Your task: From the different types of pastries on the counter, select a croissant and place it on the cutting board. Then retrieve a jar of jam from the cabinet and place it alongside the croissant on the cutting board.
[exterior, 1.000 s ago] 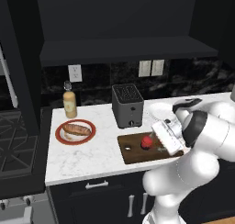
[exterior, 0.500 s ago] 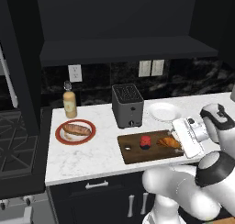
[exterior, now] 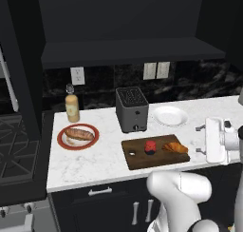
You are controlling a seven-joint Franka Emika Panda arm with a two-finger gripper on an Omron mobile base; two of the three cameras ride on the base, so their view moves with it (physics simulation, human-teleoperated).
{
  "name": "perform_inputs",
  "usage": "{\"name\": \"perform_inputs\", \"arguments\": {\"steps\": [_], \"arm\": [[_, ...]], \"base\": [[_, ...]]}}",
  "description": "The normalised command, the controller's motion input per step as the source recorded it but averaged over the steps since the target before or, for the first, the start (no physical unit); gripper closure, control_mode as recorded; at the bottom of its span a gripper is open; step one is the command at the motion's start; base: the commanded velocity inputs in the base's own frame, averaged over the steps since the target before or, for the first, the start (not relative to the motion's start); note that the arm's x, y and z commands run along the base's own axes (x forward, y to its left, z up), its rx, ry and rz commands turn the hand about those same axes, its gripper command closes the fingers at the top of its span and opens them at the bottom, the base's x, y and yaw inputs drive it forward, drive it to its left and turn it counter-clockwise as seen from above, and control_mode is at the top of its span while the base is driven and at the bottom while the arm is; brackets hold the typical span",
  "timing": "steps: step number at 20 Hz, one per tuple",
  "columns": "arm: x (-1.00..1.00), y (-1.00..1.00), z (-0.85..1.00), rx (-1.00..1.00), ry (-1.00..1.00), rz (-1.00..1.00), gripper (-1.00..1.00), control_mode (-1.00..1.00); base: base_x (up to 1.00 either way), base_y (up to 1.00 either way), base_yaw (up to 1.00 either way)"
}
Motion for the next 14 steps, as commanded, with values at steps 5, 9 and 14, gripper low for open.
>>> {"name": "perform_inputs", "arguments": {"steps": [5,9,14], "arm": [[-0.17,-0.10,0.59,0.03,-0.14,-0.38,-1.00,-1.00],[-0.21,-0.19,0.77,0.03,-0.15,-0.33,-1.00,-1.00],[-0.36,-0.30,0.69,0.00,-0.18,-0.22,-1.00,-1.00]], "base": [[0.00,0.00,0.00],[0.00,0.00,0.00],[0.00,0.00,0.00]]}}
